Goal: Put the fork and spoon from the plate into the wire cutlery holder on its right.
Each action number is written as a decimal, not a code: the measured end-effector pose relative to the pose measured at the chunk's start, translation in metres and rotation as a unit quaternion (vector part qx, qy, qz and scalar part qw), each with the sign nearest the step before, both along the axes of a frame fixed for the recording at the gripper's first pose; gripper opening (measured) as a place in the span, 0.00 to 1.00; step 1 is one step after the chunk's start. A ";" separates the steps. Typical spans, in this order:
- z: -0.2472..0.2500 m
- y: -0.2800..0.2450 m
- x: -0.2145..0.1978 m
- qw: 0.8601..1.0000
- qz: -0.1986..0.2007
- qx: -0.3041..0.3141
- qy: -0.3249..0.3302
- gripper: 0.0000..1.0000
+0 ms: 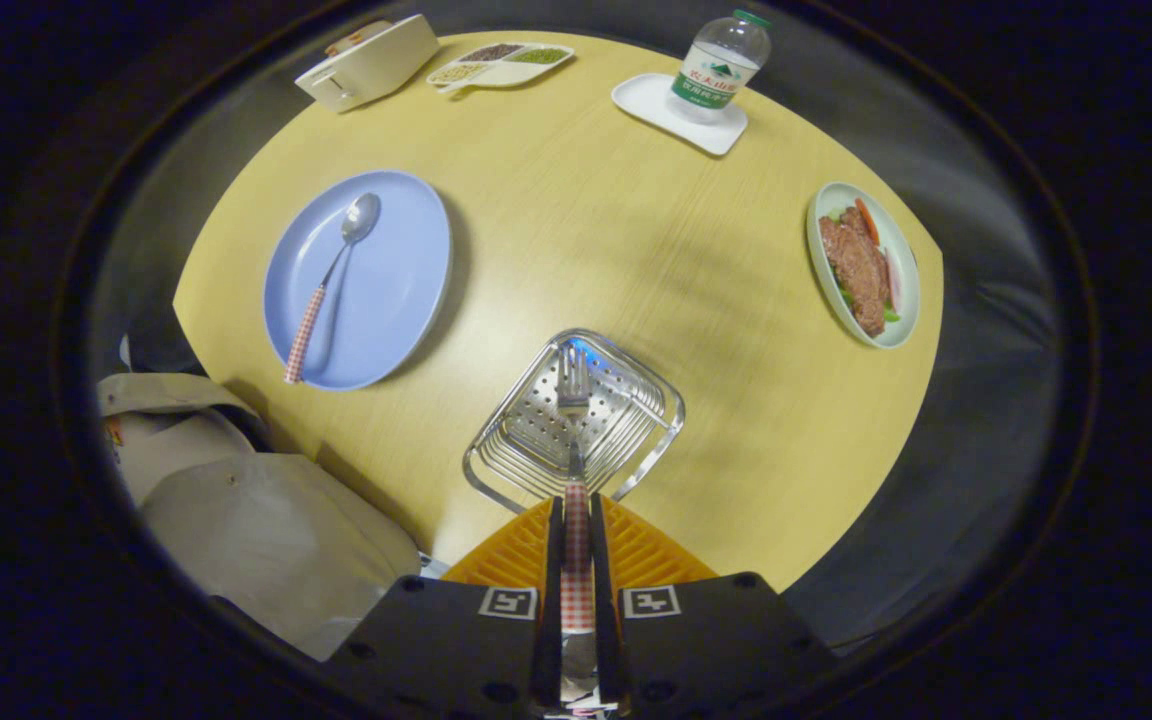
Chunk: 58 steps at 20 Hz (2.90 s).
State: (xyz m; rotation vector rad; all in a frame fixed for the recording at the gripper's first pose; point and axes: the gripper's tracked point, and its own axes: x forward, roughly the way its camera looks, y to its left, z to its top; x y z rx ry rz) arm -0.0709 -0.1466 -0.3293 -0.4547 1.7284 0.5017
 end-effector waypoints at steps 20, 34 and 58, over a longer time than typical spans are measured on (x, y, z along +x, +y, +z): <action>0.053 0.131 0.018 0.902 -0.185 0.164 -0.353 0.98; -0.019 0.233 -0.024 0.912 -0.143 0.174 -0.341 0.98; -0.049 0.240 -0.048 0.960 -0.063 0.137 -0.234 0.12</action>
